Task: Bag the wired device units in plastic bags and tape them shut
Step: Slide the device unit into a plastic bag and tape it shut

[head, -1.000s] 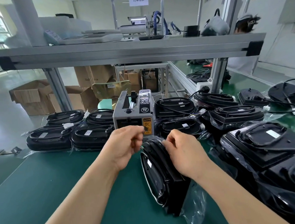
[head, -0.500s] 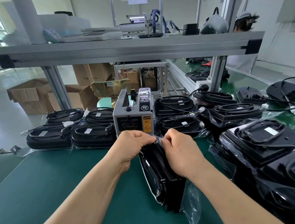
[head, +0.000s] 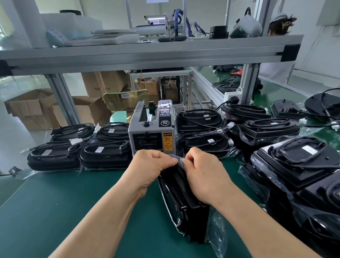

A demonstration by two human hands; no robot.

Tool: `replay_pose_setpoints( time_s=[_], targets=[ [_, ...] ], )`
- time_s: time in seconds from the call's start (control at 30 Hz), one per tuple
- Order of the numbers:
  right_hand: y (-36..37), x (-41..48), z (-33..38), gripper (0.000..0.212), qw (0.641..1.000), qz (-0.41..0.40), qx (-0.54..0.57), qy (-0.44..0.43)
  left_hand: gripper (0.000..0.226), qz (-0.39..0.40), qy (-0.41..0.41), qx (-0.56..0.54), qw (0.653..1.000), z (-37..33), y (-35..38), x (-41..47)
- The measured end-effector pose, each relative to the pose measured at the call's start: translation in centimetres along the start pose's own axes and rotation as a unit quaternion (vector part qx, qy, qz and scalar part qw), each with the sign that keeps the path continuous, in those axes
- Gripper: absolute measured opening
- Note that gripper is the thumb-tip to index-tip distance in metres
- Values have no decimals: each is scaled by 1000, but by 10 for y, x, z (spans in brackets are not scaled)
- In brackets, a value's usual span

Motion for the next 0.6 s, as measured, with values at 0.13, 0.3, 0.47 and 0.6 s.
replay_pose_setpoints(
  time_s=[0.13, 0.3, 0.47, 0.6],
  targets=[
    [1, 0, 1, 23, 1000, 0, 0, -4, 13, -2, 19, 5, 1000, 0, -1, -2],
    [0, -1, 4, 24, 1000, 1, 0, -9, 18, -58, 57, 74, 994, 1, -2, -2],
    [0, -2, 6, 23, 1000, 0, 6, -10, 19, -81, 65, 81, 991, 6, -5, -2],
    [1, -1, 9, 21, 1000, 1, 0, -13, 18, -102, 52, 84, 990, 9, -7, 1]
  ],
)
Point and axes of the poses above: each hand's wrist, its own x-axis towards the middle knuckle, its own y-axis out of the palm, z = x × y, the point moved 5 cm from there along x, towards the middle knuckle, and after that the axes turned 14 degrees about -y, right-handed, at the moved point
